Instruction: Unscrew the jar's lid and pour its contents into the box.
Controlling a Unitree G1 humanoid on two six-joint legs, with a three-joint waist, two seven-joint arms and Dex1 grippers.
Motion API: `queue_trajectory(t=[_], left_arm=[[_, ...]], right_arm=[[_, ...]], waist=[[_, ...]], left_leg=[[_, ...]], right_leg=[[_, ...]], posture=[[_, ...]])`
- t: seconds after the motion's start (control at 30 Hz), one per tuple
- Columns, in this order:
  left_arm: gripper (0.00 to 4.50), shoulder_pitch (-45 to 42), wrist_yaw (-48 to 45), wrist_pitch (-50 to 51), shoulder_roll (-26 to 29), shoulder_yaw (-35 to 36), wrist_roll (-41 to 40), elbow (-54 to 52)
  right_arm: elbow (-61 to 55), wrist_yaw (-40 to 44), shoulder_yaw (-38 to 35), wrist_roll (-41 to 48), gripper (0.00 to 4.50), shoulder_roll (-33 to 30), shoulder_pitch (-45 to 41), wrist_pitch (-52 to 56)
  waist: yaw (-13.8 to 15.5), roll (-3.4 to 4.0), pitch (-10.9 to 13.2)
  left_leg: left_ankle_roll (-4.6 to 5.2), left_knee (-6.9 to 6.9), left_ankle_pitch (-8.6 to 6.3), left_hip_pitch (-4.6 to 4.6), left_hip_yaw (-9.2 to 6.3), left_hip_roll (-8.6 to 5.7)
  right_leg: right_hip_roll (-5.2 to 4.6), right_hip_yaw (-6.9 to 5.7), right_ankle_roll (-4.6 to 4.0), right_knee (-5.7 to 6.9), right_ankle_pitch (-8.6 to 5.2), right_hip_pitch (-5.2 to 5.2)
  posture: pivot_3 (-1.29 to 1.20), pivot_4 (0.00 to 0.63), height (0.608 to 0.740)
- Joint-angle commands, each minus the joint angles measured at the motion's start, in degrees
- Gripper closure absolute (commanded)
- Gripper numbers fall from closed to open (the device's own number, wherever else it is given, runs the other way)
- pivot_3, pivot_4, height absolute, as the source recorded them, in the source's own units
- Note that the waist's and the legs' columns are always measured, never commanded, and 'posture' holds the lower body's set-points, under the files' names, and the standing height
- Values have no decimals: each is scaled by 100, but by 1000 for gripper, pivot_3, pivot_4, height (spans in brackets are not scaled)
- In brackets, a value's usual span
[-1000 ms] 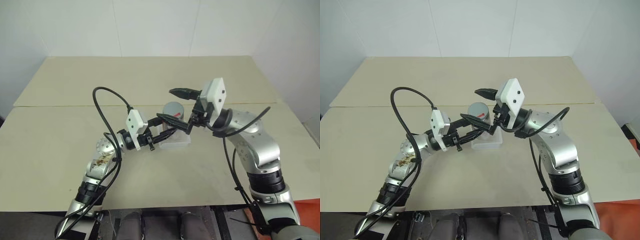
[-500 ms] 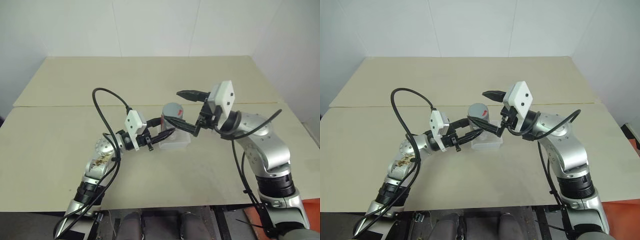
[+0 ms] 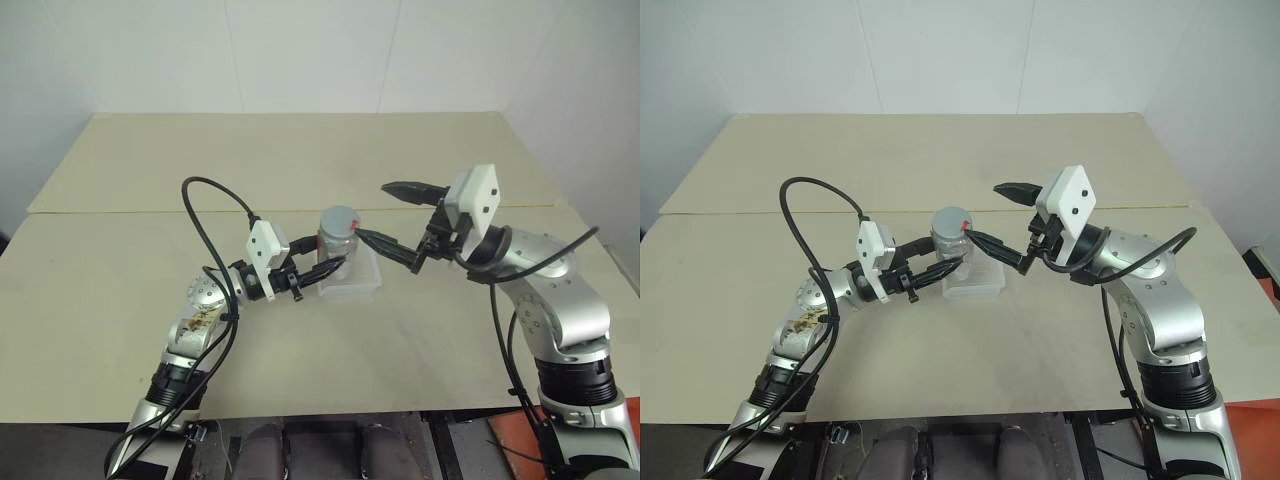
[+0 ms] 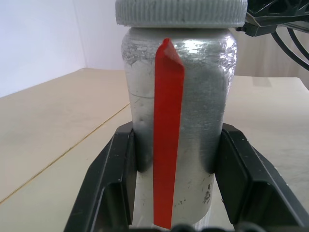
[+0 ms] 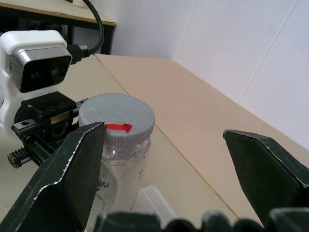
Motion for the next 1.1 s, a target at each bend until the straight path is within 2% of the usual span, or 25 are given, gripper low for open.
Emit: queue_trajectory(t=[0.03, 0.13, 0.23, 0.6, 1.1], left_arm=[[2571, -64, -30, -187, -17, 71, -39, -119], [2571, -67, -31, -203, -17, 71, -37, -109], [2571, -74, -23, -215, -25, 67, -38, -98], [2571, -58, 46, -249, -128, 21, 3, -130], [2571, 18, 68, -285, -102, 73, -17, -156]], right_arm=[[-291, 155, -239, 311, 32, -93, 8, -19], [-504, 346, -305, 721, 32, -109, 30, 120], [-595, 336, -211, 769, 32, -119, -9, 174], [-40, -85, 516, -9, 32, 419, -526, -7], [404, -10, 480, -216, 32, 647, -697, -232]], waist=[[8, 0, 0], [22, 0, 0], [26, 0, 0], [24, 0, 0], [25, 0, 0]], left_leg=[[0, 0, 0, 0, 0, 0], [0, 0, 0, -2, -1, -1], [0, 1, 0, -1, -1, 0], [0, 2, 0, 1, 0, -1], [1, 2, 0, 0, 1, -2]], right_leg=[[0, 0, 0, 0, 0, 0], [-1, 0, 0, -2, 0, 0], [-1, 0, 0, -1, 0, 1], [0, 0, 0, -1, 0, 3], [0, -1, 0, -2, 0, 3]], posture=[[0, 150, 740], [0, 150, 740], [0, 150, 740], [0, 150, 740], [0, 150, 740]])
